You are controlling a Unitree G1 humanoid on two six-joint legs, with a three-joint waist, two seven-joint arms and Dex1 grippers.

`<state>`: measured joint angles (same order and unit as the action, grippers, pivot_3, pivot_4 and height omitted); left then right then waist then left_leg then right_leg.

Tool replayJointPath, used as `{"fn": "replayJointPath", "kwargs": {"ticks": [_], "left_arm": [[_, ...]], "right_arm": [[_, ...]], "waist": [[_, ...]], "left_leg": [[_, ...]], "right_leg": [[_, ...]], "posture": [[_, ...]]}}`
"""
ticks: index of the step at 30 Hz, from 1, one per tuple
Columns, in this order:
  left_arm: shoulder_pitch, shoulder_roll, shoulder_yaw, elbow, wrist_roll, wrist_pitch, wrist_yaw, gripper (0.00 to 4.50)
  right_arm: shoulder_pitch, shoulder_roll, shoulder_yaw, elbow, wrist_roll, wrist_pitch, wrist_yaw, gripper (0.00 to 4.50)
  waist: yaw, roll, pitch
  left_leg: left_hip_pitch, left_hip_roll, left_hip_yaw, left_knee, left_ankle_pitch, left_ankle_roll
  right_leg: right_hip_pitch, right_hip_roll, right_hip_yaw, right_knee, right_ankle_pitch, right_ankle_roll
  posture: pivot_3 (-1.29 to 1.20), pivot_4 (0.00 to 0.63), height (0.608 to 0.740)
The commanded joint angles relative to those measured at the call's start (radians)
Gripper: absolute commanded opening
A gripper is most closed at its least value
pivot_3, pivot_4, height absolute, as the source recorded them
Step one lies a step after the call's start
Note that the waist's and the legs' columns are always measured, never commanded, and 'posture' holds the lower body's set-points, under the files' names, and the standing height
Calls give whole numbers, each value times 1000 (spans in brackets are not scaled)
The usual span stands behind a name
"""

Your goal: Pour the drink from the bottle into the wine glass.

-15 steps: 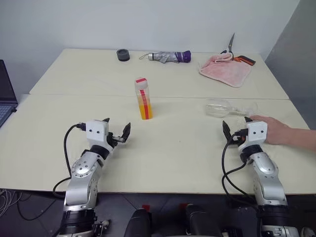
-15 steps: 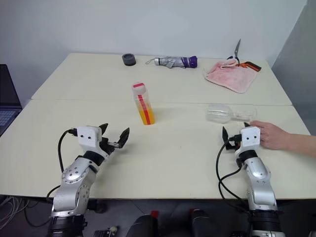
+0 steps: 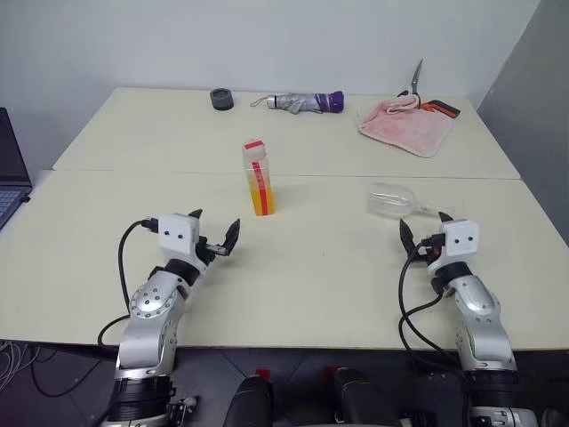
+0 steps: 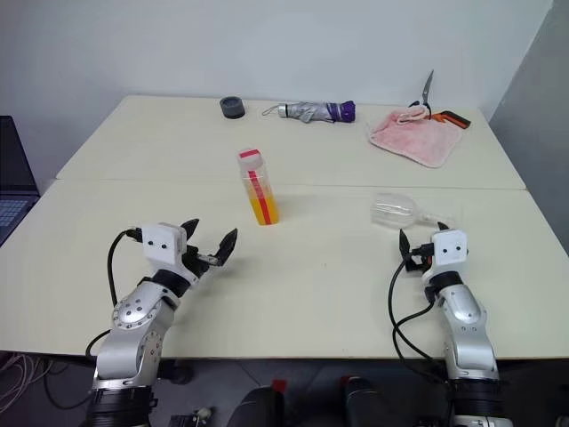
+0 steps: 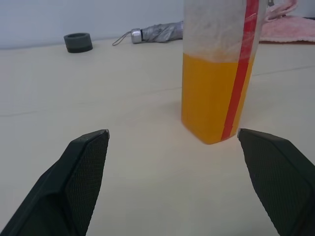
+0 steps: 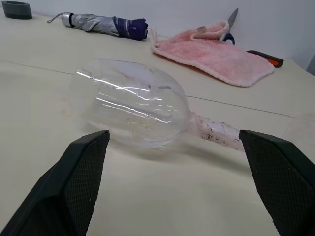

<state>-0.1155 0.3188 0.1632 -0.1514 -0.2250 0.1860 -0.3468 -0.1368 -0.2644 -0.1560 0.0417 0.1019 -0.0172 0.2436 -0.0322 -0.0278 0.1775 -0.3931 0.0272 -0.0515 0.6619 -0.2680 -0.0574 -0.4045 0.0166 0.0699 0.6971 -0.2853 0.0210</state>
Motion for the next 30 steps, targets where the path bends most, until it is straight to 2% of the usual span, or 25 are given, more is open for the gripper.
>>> {"fn": "replayJointPath", "kwargs": {"ticks": [1,16,19,23,30], "left_arm": [[1,9,17,-44,-10,-17,-2,4478],[-6,17,7,-31,-18,-14,-28,4478],[-12,13,8,-25,-29,-17,-38,4478],[-28,2,2,-18,-26,-9,-25,4478],[-118,-55,-35,33,48,9,90,4478]], "right_arm": [[0,-6,-10,-11,14,-34,10,4500],[1,-8,-6,-8,15,-39,28,4500],[26,-19,4,-47,65,-21,101,4500],[84,-65,59,-157,169,50,279,4500],[89,-118,102,-252,234,147,371,4500]], "waist": [[0,0,0],[0,0,0],[0,0,0],[0,0,0],[1,0,0]], "left_leg": [[0,0,0,0,0,0],[0,0,0,0,0,0],[0,0,0,0,0,0],[0,0,0,0,0,0],[0,-1,-1,0,0,0]], "right_leg": [[0,0,0,0,0,0],[0,0,0,0,0,0],[0,0,0,0,0,0],[0,0,0,0,0,0],[0,0,-1,0,0,1]], "posture": [[0,150,740],[0,150,740],[0,150,740],[0,150,740],[0,150,740]]}}
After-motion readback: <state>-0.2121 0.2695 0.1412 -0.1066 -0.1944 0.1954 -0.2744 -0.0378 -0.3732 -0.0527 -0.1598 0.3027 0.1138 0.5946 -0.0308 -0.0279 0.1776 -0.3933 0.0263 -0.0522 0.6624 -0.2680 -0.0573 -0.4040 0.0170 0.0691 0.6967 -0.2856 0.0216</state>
